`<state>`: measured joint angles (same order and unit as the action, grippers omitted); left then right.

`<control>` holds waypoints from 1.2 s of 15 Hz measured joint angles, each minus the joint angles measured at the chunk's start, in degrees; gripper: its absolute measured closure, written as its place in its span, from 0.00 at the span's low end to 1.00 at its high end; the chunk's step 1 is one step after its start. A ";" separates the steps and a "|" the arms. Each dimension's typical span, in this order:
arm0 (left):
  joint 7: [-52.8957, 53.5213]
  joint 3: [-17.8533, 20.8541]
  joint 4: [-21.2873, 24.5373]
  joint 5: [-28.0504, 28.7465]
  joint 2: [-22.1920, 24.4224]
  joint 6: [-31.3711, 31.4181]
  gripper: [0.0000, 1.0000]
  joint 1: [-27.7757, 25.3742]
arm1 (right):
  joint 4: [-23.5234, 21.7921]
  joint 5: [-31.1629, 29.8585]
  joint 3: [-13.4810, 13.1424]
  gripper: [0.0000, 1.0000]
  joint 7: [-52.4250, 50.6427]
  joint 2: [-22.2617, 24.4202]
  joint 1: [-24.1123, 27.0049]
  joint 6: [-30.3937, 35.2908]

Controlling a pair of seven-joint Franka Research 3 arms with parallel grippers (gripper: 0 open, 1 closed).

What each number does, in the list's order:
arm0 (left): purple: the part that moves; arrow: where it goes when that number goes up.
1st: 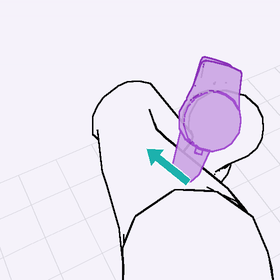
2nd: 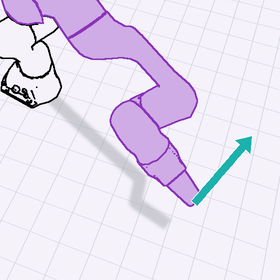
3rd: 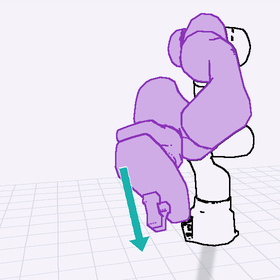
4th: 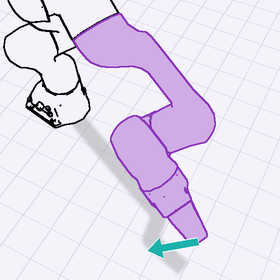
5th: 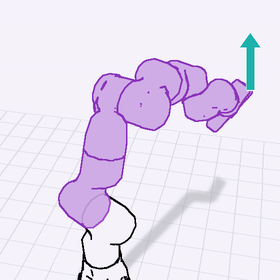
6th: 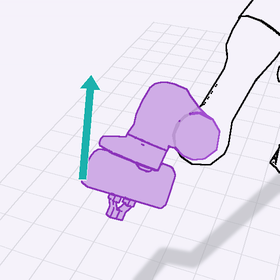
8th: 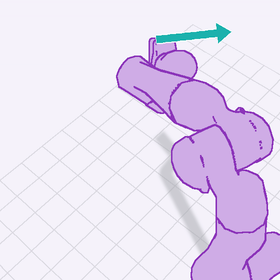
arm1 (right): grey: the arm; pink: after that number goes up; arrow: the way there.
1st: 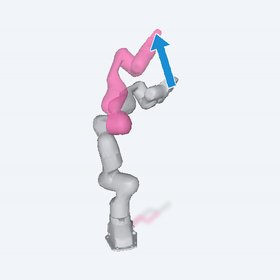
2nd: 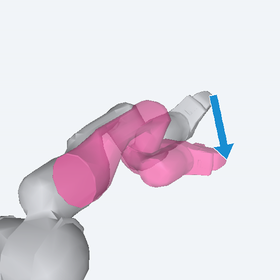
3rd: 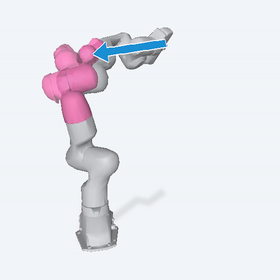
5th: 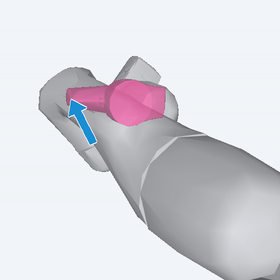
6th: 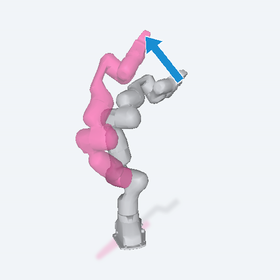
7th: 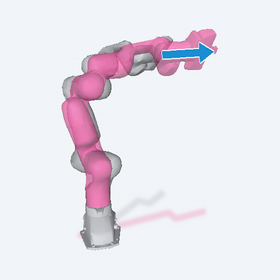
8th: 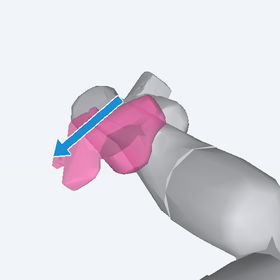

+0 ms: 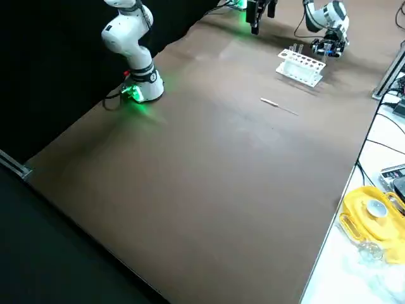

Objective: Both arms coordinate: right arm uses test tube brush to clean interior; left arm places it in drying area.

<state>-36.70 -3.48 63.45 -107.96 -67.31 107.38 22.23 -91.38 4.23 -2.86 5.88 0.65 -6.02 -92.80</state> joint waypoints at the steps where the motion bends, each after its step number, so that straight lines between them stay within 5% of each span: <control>1: -1.45 0.01 -0.22 2.19 1.26 0.00 0.01 -0.17 | 0.00 0.00 -0.01 0.00 0.00 0.00 0.00 0.00; 11: -15.16 0.08 2.24 19.24 14.92 -1.31 0.01 -2.90 | 0.00 0.00 -0.02 0.00 0.01 0.00 0.01 0.00; 18: -17.80 0.21 2.76 58.32 22.89 -5.61 0.01 -9.71 | -0.01 0.00 0.02 0.00 0.01 -0.48 -0.01 0.00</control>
<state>-54.50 -3.27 66.21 -49.64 -44.41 101.77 12.52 -91.39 4.22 -2.84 5.89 0.17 -6.02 -92.80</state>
